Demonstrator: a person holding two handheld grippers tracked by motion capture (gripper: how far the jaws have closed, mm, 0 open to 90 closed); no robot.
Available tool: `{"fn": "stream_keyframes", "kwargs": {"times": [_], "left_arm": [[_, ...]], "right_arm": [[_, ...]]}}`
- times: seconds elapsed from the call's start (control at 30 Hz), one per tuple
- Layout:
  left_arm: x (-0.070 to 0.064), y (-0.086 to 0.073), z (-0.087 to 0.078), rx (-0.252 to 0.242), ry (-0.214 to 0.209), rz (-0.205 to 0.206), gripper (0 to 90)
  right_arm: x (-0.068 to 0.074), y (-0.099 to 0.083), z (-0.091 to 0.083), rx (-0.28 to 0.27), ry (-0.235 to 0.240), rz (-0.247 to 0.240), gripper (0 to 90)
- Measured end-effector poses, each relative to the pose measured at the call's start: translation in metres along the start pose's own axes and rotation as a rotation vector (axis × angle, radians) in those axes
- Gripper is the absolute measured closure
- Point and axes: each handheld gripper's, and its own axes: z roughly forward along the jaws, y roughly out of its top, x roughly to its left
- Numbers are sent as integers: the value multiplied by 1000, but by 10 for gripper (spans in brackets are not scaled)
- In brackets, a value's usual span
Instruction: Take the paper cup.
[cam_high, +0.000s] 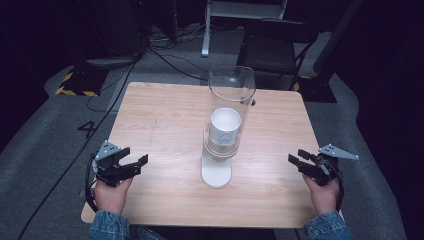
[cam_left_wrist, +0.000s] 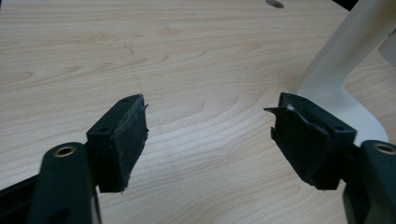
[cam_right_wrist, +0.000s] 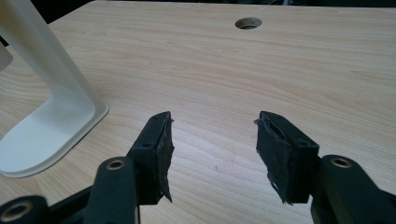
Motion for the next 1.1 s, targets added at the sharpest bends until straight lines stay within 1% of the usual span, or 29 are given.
{"fn": "stream_keyframes", "kwargs": {"times": [0.13,0.2,0.33,0.4,0.53,0.67,0.7,0.73,0.77,0.83,0.87,0.93,1.1], "left_arm": [[-1,-1,0,1,10,-2,288],[-1,-1,0,2,9,-1,292],[0,-1,-1,9,15,-12,297],[1,-1,-1,8,12,-17,298],[0,-1,-1,7,11,-17,299],[0,0,-1,7,6,-13,305],[-1,0,-1,8,4,-13,305],[-1,0,-1,7,2,-12,305],[-1,0,-1,7,2,-12,305],[-1,0,-1,6,-2,-11,305],[-2,0,-1,6,-5,-10,305],[-2,0,0,9,-4,-11,305],[-2,0,0,14,-8,-8,306]], "right_arm": [[0,0,1,6,2,0,456],[0,0,1,5,4,0,456],[3,1,3,8,4,-8,457],[3,2,3,8,5,-16,456],[4,3,2,0,6,-10,454],[7,4,2,6,8,-24,450],[8,5,3,5,8,-33,448],[9,5,3,5,12,-30,447],[11,6,3,5,17,-39,446],[13,6,3,3,22,-41,445],[18,8,4,0,36,-49,442],[23,9,5,9,50,-63,438],[37,13,10,17,89,-78,429]]}}
